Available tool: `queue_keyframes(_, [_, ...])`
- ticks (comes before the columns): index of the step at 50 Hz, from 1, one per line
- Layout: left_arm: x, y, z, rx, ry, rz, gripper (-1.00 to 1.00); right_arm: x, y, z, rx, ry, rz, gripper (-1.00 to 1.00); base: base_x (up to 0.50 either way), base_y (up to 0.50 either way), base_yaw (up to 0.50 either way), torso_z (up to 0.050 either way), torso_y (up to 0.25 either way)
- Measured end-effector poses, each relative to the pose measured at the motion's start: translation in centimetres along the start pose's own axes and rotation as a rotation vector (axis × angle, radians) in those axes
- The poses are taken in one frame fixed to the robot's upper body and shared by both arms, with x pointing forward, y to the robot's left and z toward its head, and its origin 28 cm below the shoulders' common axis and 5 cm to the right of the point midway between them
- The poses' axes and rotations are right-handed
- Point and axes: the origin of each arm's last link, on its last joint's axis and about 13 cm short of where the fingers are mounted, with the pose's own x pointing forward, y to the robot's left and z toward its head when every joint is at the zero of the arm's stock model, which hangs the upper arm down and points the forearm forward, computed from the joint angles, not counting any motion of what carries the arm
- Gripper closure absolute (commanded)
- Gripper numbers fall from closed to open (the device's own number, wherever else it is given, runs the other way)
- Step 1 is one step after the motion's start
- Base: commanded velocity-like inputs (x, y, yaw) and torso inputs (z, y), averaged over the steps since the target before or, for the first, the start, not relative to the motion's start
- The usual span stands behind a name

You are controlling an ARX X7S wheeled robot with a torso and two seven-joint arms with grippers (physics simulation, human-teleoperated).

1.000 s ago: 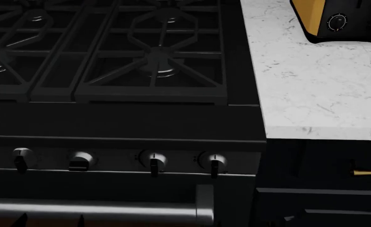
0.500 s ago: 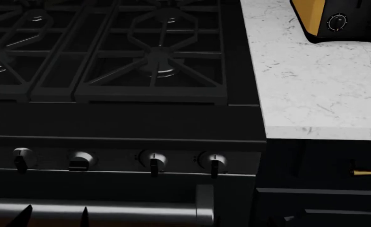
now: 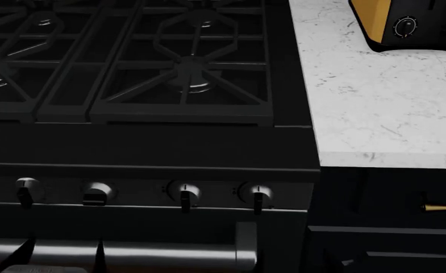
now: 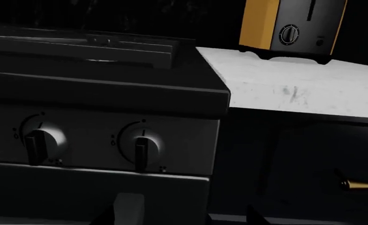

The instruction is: Press the start button on the microwave

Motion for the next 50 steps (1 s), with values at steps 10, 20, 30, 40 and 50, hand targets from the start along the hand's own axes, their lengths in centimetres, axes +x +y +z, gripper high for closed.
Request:
queue_keyframes(10, [1.9, 0.4, 3.1, 0.013, 0.021, 0.023, -1.0, 0.8, -0.4, 2.9, 0.005, -0.047, 0.01, -1.0, 0.0, 0.0, 0.0, 0.0, 0.0])
queue_keyframes(20, [3.4, 1.1, 7.2, 0.011, 0.018, 0.008, -1.0, 1.5, -1.2, 6.9, 0.001, -0.081, 0.03, -1.0, 0.08, 0.0, 0.0, 0.0, 0.0])
queue_keyframes(30, [3.8, 1.3, 9.2, 0.007, 0.005, -0.012, -1.0, 1.4, -1.4, 9.2, 0.002, -0.119, 0.063, -1.0, 0.44, 0.0, 0.0, 0.0, 0.0])
queue_keyframes(40, [3.8, 1.3, 9.8, 0.006, -0.006, -0.029, -1.0, 1.3, -1.3, 9.9, 0.01, -0.141, 0.088, -1.0, 0.49, 0.0, 0.0, 0.0, 0.0])
queue_keyframes(50, [3.9, 1.3, 9.9, 0.006, -0.012, -0.037, -1.0, 1.2, -1.1, 10.4, 0.018, -0.153, 0.106, -1.0, 0.49, -0.01, 0.0, 0.0, 0.002])
